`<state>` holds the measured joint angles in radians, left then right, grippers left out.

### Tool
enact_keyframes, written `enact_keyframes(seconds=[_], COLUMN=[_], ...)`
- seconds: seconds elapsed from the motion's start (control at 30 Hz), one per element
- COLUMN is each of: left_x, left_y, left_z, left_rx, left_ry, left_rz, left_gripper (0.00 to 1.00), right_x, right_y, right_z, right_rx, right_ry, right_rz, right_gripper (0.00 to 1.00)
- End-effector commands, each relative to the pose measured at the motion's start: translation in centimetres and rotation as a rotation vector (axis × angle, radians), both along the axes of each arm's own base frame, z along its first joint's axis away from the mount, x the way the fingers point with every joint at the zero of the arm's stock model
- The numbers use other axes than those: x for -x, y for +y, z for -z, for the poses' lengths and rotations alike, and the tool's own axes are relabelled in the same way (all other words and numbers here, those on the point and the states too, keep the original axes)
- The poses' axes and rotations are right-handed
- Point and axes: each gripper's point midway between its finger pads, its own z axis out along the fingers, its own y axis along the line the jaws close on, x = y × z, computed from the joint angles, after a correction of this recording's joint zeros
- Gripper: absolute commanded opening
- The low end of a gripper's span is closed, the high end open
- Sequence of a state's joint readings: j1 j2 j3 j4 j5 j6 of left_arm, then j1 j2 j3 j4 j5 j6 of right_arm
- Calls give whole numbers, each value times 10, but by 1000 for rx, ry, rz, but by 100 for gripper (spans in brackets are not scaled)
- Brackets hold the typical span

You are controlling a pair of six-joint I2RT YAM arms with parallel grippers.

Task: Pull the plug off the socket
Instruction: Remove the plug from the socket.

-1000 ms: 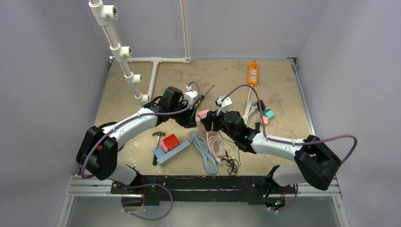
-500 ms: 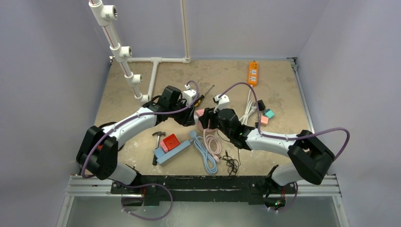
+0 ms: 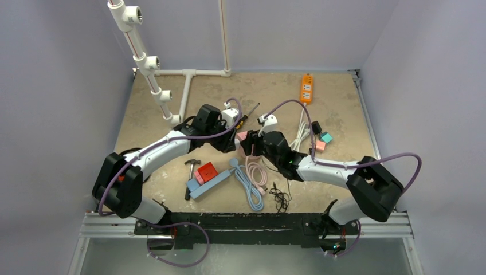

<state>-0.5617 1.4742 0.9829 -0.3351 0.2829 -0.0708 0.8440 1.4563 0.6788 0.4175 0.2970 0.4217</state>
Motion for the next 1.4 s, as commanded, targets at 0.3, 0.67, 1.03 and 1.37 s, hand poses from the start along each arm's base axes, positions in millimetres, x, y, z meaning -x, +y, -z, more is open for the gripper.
enact_keyframes(seconds=[0.3,0.67,1.03,1.37], left_x=[-51,-31,-13,-20], left_y=[56,20,0,10], left_z=[-6,-14,-28,-39], left_rx=[-111,4,26,10], left_ry=[-92,-80,-125,-169], left_rz=[-279,-117,-31,-93], left_gripper=[0,0,0,0], right_x=[20,2,-11,0], right_y=[-17,-36,-35,-21], right_z=[-25,-7,17,3], right_rx=[19,61,122,79], right_ry=[-122,-35,27,-36], right_rz=[-110,80,152,14], right_gripper=[0,0,0,0])
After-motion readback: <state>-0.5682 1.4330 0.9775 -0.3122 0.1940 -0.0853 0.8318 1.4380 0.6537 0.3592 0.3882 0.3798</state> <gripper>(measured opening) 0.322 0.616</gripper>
